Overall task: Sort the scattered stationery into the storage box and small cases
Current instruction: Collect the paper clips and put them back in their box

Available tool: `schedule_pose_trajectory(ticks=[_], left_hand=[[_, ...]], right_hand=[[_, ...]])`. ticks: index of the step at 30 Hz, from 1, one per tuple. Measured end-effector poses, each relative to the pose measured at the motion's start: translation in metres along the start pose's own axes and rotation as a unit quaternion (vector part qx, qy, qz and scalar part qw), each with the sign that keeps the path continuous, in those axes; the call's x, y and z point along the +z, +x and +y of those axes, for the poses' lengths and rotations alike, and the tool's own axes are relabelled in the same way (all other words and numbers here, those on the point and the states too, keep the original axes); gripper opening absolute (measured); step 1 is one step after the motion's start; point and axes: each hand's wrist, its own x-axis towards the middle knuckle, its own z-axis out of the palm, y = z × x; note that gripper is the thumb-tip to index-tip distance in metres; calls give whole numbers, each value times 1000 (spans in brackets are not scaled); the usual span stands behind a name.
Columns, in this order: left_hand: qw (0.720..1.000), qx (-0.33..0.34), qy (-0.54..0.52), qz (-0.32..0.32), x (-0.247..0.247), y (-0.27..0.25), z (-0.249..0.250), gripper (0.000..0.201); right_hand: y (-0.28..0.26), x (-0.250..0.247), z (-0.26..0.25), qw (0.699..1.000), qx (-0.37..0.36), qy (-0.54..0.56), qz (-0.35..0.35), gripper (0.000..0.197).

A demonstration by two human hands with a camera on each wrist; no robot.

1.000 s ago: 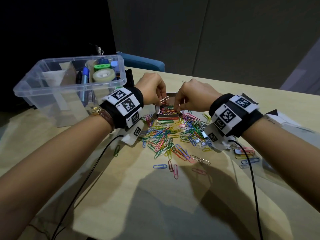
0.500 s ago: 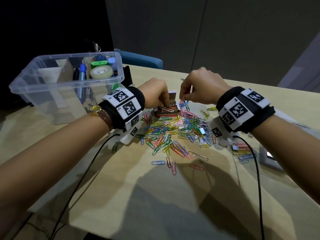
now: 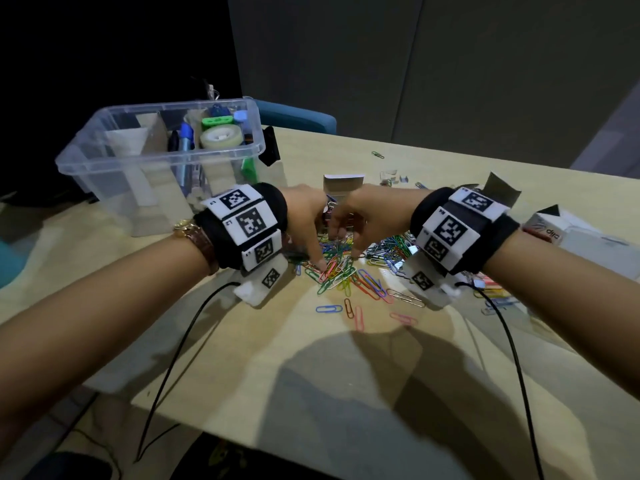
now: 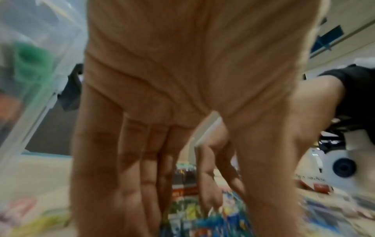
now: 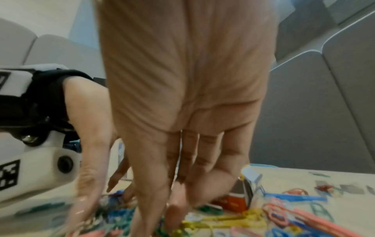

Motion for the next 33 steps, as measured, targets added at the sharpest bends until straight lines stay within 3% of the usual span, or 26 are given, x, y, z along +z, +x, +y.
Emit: schedule_pose_trajectory(ticks=[2, 5, 7, 13, 18, 23, 28, 33], left_hand=[[1000, -1, 8, 27, 7, 4, 3, 45], [999, 3, -18, 38, 14, 10, 1, 24], [999, 20, -24, 38, 15, 12, -1, 26], [994, 22, -103, 22, 12, 14, -13, 16], [981, 15, -193, 33, 1, 10, -23, 11], [978, 8, -200, 57, -15, 4, -27, 9], [981, 13, -188, 51, -9, 4, -27, 9], [975, 11, -219, 46, -7, 4, -32, 13]], right_hand=[[1, 5, 2, 1000, -1, 7, 0, 41], [-3, 8, 6, 1000, 23, 8, 15, 29], [-8, 10, 6, 997, 33, -36, 56, 19], [-12, 13, 10, 991, 49, -67, 106, 16], [-19, 0, 17, 994, 39, 11, 103, 13], [-19, -27, 26, 986, 31, 43, 155, 9], [-3, -32, 14, 975, 80, -101, 182, 12], [17, -26, -4, 956, 70, -224, 178, 17]])
